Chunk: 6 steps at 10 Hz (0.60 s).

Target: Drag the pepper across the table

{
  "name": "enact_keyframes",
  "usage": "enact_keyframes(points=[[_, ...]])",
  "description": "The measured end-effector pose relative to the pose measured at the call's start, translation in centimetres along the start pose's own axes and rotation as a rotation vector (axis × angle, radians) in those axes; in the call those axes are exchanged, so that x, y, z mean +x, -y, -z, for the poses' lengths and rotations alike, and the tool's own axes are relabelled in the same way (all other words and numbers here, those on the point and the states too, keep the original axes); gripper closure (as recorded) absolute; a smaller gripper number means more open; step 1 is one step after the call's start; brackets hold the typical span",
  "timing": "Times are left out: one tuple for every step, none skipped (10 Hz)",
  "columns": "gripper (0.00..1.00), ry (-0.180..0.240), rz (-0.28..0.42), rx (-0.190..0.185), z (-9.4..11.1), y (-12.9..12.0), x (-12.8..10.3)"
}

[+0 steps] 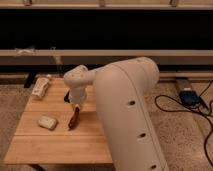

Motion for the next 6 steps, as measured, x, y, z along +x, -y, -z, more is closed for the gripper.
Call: enact_keyframes(points=[[1.00, 0.012, 0.005, 0.003, 0.1, -0.2, -1.2], [1.00, 0.023, 0.006, 0.005, 0.3, -0.2, -2.2], [1.00, 0.041, 0.009, 0.010, 0.6, -0.2, -3.7], [0.99, 0.051, 0.013, 0.014, 0.7, -0.4, -4.6], [0.95, 0.056, 0.018, 0.017, 0.7, -0.6, -5.0], [0.83, 0.062, 0.024, 0.024, 0.5, -0.7, -5.6]])
